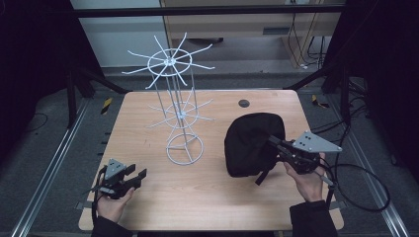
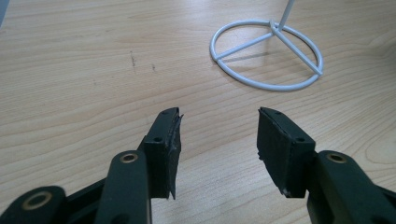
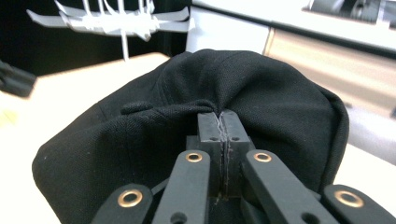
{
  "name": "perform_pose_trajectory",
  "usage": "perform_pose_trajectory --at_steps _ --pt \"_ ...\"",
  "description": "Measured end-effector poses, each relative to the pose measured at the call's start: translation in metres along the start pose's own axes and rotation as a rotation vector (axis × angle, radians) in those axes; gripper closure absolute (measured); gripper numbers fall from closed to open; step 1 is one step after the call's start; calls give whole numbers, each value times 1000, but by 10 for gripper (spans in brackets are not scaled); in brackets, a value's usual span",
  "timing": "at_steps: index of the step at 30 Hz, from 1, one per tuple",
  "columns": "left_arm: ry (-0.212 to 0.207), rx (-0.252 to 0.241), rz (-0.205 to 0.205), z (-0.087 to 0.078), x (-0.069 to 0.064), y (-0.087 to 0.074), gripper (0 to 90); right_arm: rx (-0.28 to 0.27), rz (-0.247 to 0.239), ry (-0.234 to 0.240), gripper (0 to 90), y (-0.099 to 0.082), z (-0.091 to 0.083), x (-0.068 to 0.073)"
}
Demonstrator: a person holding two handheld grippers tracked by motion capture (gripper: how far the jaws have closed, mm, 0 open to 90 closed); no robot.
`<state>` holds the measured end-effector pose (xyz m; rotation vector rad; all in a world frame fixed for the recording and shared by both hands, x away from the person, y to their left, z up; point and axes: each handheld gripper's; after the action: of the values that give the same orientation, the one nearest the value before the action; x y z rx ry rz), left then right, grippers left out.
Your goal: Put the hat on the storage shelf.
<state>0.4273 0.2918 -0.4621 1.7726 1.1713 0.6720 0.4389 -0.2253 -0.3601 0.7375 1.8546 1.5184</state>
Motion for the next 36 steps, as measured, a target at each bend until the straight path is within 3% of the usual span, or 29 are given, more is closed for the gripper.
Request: perform_pose_trajectory --at_steps 8,17,36 --pt "6 -1 -1 -1 1 0 491 -135 -27 25 900 35 -8 10" --pt "2 1 -3 0 0 0 491 -261 -32 37 900 67 -19 11" --pt "2 3 -6 0 1 -1 491 -403 -33 49 900 113 -13 14"
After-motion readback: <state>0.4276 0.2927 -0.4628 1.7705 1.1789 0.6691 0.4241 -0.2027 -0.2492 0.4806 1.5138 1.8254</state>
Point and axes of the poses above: each handheld gripper's, and its own axes: z roughly forward along the jaws, y roughly out of its top, x roughly to its left, and after that the axes turned 6 degrees about -x, right-handed
